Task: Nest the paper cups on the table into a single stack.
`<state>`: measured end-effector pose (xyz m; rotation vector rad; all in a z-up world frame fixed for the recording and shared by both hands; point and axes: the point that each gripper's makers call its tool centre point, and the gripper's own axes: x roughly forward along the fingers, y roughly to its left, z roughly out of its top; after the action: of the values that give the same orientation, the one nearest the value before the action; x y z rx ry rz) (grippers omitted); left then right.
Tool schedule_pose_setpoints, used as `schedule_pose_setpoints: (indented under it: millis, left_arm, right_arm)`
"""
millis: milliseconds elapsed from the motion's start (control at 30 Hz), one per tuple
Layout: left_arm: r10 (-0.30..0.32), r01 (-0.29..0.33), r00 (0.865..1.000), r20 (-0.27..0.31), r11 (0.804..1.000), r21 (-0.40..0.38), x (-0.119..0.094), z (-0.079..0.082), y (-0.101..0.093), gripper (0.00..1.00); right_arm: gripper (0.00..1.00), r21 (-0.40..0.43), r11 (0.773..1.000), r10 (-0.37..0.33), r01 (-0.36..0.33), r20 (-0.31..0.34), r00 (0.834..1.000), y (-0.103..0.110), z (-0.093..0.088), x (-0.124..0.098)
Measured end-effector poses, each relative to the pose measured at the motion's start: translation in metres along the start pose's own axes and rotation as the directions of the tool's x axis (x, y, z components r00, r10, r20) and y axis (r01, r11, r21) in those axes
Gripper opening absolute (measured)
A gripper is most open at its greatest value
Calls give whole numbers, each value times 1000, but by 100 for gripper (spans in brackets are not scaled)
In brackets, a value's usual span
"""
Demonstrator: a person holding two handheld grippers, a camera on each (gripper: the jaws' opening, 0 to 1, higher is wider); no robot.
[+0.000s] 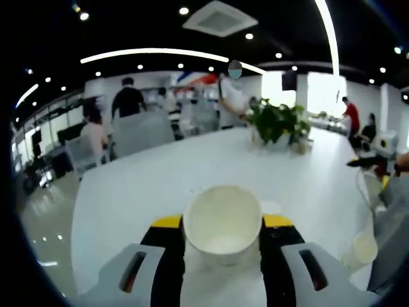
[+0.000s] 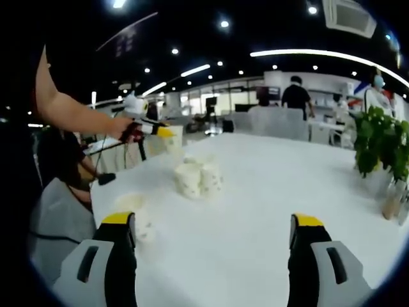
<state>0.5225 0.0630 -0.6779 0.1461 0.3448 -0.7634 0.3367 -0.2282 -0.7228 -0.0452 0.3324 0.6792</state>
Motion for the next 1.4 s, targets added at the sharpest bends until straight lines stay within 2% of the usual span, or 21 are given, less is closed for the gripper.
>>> schedule_pose_setpoints:
  millis: [300, 667, 867, 933, 1267, 1400]
  left_arm:
    - [4, -4, 1000, -14, 1000, 7, -2, 2, 6, 43]
    - [-16, 16, 1000, -4, 1000, 20, -6, 25, 7, 44]
    - [-13, 14, 1000, -13, 999, 35, -8, 27, 9, 44]
    - [-14, 14, 1000, -13, 999, 39, -9, 28, 9, 43]
    - [-13, 13, 1000, -18, 999, 48, -12, 27, 10, 43]
    - [-17, 18, 1000, -20, 998, 52, -13, 27, 7, 43]
  right_arm:
    - [99, -4, 1000, 0, 0, 5, 1000, 0, 2, 1]
    - [100, -25, 1000, 1, -2, -6, 1000, 1, -2, 2]
    - [100, -57, 998, 19, -18, 10, 1000, 3, 1, -1]
    - [100, -75, 997, 8, -8, -4, 1000, 0, -2, -1]
    - [100, -57, 998, 0, 0, -4, 1000, -3, -6, -4]
    - [100, -42, 999, 16, -16, 3, 1000, 1, -5, -4]
